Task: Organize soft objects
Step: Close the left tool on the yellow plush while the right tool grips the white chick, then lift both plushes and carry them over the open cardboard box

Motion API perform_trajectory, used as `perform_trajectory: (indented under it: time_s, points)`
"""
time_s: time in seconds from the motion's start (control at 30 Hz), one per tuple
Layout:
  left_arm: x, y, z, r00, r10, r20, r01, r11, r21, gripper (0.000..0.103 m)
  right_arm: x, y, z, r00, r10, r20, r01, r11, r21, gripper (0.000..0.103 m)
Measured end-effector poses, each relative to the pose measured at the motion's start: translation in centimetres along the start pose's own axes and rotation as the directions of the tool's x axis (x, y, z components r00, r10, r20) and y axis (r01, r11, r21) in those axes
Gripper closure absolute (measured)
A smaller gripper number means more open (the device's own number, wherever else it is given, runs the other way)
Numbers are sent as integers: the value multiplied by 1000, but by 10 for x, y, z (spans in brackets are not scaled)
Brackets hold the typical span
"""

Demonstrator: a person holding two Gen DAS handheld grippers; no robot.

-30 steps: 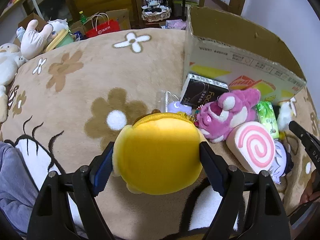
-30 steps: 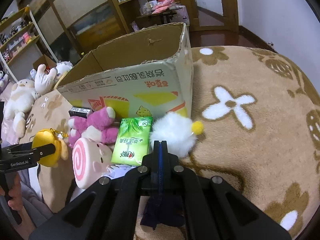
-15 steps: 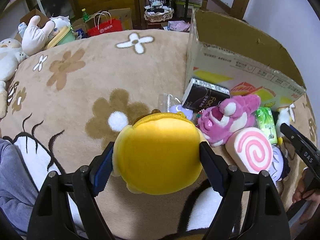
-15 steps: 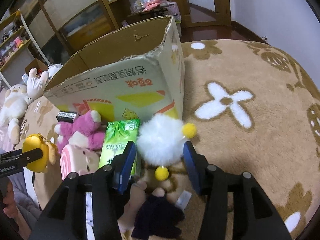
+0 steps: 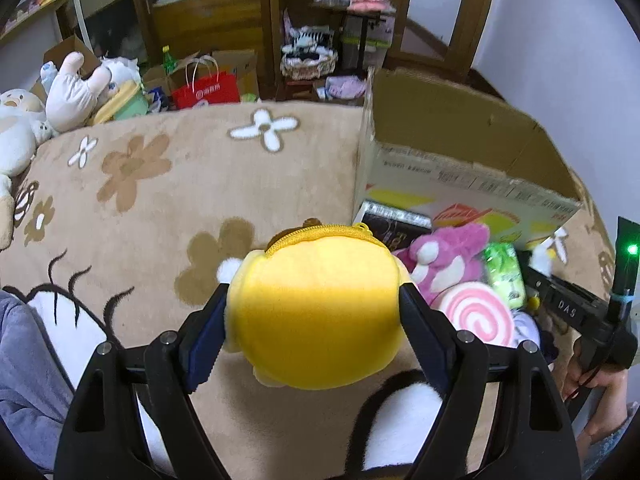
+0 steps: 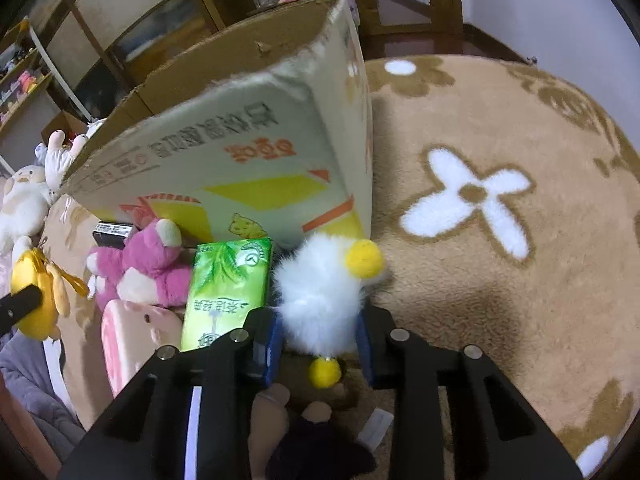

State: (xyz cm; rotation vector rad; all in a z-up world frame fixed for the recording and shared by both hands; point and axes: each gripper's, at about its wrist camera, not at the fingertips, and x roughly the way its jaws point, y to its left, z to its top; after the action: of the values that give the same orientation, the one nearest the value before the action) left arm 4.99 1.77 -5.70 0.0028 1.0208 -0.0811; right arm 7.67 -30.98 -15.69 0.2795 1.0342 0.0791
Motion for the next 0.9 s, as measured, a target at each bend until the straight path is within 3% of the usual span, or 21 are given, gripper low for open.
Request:
perform_trajectory:
  time_s: [0.17, 0.27, 0.4, 0.6, 0.77, 0.9]
  points:
    - [-19, -6, 0, 995, -30, 97, 27, 999, 32, 22, -31, 4, 1, 995, -11, 98, 12, 1000, -3, 70]
    - [-33, -13, 1, 983, -30, 182, 18, 998, 66, 22, -55, 4, 3, 985, 1, 173, -2, 1000, 4, 70]
    - [-53, -25, 4, 953, -61, 296, 27, 993, 117, 22, -91, 9, 4, 963, 26, 268, -27, 1000, -1, 70]
    - [-70, -44, 19, 902, -82, 424, 6, 984, 178, 22, -135, 21, 18, 907, 72, 416, -57, 997, -47, 70]
    - [-74, -58, 39, 875, -100, 475, -2, 978, 210, 22, -148, 32, 33, 873, 97, 477, -58, 994, -95, 70]
    - [-66, -70, 57, 871, -110, 479, -11, 970, 242, 22, -148, 39, 44, 868, 94, 488, -37, 991, -125, 70]
